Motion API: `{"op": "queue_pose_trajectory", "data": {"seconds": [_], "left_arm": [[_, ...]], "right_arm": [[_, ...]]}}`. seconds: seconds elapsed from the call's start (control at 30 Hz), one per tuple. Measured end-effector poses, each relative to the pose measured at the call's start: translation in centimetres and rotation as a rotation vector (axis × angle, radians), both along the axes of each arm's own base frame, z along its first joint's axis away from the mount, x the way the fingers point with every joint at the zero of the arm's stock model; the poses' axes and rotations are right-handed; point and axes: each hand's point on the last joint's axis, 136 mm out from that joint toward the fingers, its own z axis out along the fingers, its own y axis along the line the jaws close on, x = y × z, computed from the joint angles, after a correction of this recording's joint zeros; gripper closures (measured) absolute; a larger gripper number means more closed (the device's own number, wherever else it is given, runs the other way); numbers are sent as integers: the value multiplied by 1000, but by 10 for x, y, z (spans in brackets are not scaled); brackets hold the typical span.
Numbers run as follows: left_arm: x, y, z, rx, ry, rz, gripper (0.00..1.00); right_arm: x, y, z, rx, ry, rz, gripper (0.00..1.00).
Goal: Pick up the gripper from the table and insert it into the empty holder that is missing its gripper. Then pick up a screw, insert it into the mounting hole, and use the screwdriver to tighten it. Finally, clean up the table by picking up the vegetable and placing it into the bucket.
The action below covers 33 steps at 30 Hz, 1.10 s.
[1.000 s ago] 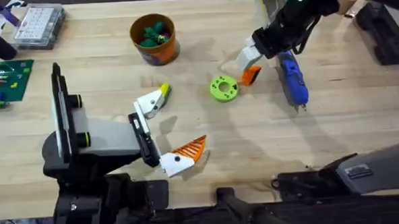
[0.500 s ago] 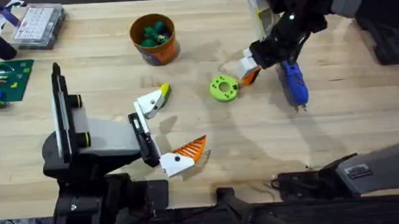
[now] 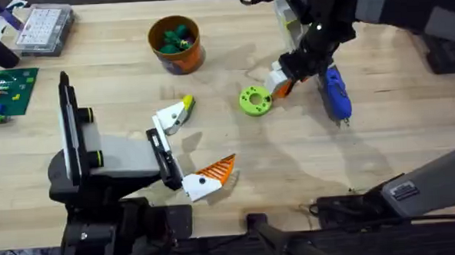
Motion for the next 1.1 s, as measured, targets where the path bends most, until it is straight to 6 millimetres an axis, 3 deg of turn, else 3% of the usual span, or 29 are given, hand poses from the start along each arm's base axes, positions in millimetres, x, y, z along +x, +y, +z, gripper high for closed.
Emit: {"op": "queue_pose_trajectory", "data": {"seconds": [0.2,0.43,0.63,0.73,0.93,1.1], "left_arm": [[0,0,0,0,0,1,13],[0,0,0,0,0,2,14],[0,0,0,0,0,2,14],[0,0,0,0,0,2,14],[0,0,0,0,0,2,14],[0,0,0,0,0,2,14]], "right_arm": [[-3,-1,4,-1,3,-2,158],[-5,-2,4,-2,9,-13,357],[-1,0,5,4,-8,-13,423],[0,0,5,5,-10,-14,519],[-1,0,5,5,-7,-16,942],[-1,0,5,4,-8,-16,986]]}}
